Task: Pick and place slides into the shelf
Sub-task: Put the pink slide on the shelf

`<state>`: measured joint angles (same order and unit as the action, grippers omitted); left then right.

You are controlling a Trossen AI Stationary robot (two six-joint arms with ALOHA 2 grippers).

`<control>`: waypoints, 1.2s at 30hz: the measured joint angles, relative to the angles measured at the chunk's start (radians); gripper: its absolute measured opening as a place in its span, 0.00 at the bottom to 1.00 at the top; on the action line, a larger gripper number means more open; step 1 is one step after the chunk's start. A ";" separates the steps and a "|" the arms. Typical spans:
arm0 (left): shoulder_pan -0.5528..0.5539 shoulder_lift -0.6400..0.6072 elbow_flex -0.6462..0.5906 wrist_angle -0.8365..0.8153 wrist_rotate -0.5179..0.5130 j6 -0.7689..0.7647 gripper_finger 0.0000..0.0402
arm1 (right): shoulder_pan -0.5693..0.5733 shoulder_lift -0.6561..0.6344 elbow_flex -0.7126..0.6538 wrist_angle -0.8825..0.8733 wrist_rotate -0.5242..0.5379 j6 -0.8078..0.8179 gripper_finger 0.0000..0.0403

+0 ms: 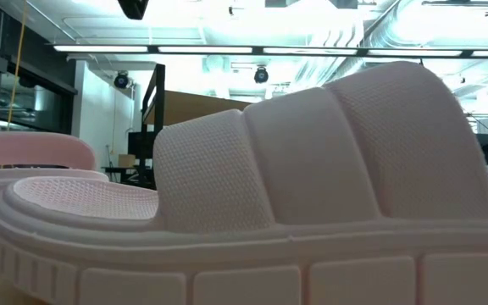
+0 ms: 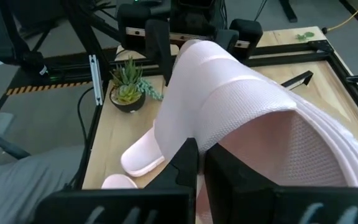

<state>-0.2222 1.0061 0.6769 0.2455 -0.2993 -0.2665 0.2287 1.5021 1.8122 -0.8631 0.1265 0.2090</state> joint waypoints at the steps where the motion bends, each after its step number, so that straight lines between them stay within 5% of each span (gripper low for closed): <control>1: 0.000 0.000 0.000 -0.001 0.000 0.000 0.53 | 0.000 0.000 0.000 0.000 0.000 -0.001 0.00; 15: 0.001 0.000 0.000 -0.001 -0.042 0.008 0.13 | 0.001 0.000 0.000 0.006 0.012 -0.012 0.00; 27: 0.000 0.000 0.000 0.000 -0.061 0.008 0.24 | 0.000 0.000 0.000 -0.027 0.036 -0.053 0.00; 36: 0.001 0.000 0.000 0.000 -0.081 0.016 0.12 | 0.001 0.000 0.000 -0.046 0.079 -0.087 0.00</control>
<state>-0.2214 1.0058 0.6769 0.2453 -0.3800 -0.2501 0.2295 1.5021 1.8126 -0.9091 0.2055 0.1219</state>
